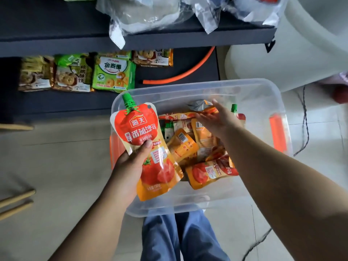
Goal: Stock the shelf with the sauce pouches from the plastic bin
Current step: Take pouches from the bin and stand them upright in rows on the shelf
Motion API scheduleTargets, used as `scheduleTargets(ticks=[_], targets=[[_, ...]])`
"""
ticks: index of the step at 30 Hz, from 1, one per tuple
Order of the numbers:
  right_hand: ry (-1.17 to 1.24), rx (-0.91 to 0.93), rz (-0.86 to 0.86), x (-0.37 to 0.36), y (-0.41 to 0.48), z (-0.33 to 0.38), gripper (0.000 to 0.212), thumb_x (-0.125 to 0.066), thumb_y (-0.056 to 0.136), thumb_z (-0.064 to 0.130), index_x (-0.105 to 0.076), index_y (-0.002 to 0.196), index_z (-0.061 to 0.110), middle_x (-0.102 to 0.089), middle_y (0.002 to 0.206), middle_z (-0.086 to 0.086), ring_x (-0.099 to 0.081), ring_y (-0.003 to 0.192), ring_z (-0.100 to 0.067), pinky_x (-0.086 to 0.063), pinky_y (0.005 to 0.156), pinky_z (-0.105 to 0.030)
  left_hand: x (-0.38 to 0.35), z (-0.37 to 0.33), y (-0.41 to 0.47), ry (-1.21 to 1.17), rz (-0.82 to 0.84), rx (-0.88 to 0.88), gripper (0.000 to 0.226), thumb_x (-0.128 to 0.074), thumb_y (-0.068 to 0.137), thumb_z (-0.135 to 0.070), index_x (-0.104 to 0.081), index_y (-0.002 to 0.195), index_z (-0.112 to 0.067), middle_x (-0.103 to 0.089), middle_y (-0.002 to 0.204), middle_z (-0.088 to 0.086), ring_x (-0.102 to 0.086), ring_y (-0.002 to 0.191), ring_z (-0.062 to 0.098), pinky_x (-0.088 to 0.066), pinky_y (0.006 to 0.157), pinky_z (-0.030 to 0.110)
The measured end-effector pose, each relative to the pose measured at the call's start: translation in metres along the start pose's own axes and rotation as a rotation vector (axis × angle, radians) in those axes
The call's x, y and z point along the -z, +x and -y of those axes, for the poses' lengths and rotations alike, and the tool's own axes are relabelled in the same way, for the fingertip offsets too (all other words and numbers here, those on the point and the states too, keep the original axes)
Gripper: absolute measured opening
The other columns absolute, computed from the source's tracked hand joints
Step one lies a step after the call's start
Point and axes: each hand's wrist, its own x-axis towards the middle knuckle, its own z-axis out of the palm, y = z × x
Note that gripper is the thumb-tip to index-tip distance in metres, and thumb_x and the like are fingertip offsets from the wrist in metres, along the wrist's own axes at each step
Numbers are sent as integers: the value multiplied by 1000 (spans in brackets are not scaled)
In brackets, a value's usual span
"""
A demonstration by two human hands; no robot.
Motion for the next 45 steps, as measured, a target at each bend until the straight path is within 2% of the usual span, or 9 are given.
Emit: scheduleTargets(ticks=[4,9,13,22,30,34,38,42,45], targets=[[127,-4,34,12,-12,-8,20,-42,97,14,-51,92,-4,-57,112,-22,-55,116,-31,-47,98,-38,0,0,-3,8,1,-10,14,-64,74,-38,-62,86,-31,-68,89,-13,-63,94,13,-44,98,41],[56,-26,112,32,-37,-21,19,-43,95,12,-53,86,0,-69,73,-17,-69,69,-26,-58,65,-35,-2,-6,-12,39,22,2,24,-64,67,-44,-60,89,-34,-66,96,-11,-61,102,18,-42,101,45],[-80,-6,153,51,-59,-29,22,-46,92,8,-48,114,3,-63,106,-20,-68,85,-29,-59,66,-36,-2,-12,-18,65,16,3,35,-64,58,-49,-61,90,-34,-66,97,-10,-60,103,19,-41,102,44],[-1454,232,-284,66,-65,-44,52,-56,90,31,-39,137,17,-52,128,-8,-55,101,-23,-53,78,-34,3,-12,-15,66,11,17,20,-64,74,-39,-60,93,-31,-66,100,-6,-60,104,20,-42,100,41],[-1463,197,-498,75,6,-55,77,-59,78,57,-32,137,15,-46,134,-13,-46,121,-34,-41,102,-47,14,2,0,71,-2,-6,8,-61,82,-31,-61,89,-31,-66,96,-11,-61,96,13,-43,96,37],[-1075,114,-623,68,24,-55,81,-70,68,56,-37,129,15,-52,126,-10,-50,116,-33,-41,100,-45,21,7,-2,62,-32,3,8,-61,81,-31,-61,89,-29,-66,94,-9,-62,95,14,-44,94,37],[-753,-25,-487,68,12,-47,65,-79,70,28,-43,121,11,-55,109,-10,-54,99,-28,-45,84,-39,28,1,-11,33,-44,-1,6,-62,82,-29,-63,86,-25,-69,88,-7,-64,89,15,-46,89,36],[-757,-3,-262,68,-35,-47,61,-79,68,17,-48,120,11,-61,111,-12,-60,102,-30,-48,93,-45,32,-17,-30,5,-58,-25,7,-61,83,-27,-62,84,-20,-68,86,-3,-64,84,16,-46,87,35],[-746,92,5,54,-88,-49,46,-73,72,6,-55,114,9,-68,99,-11,-67,89,-27,-55,78,-40,32,-37,-52,-23,-26,-70,7,-61,83,-25,-63,85,-19,-71,73,-6,-66,76,13,-49,74,31]])
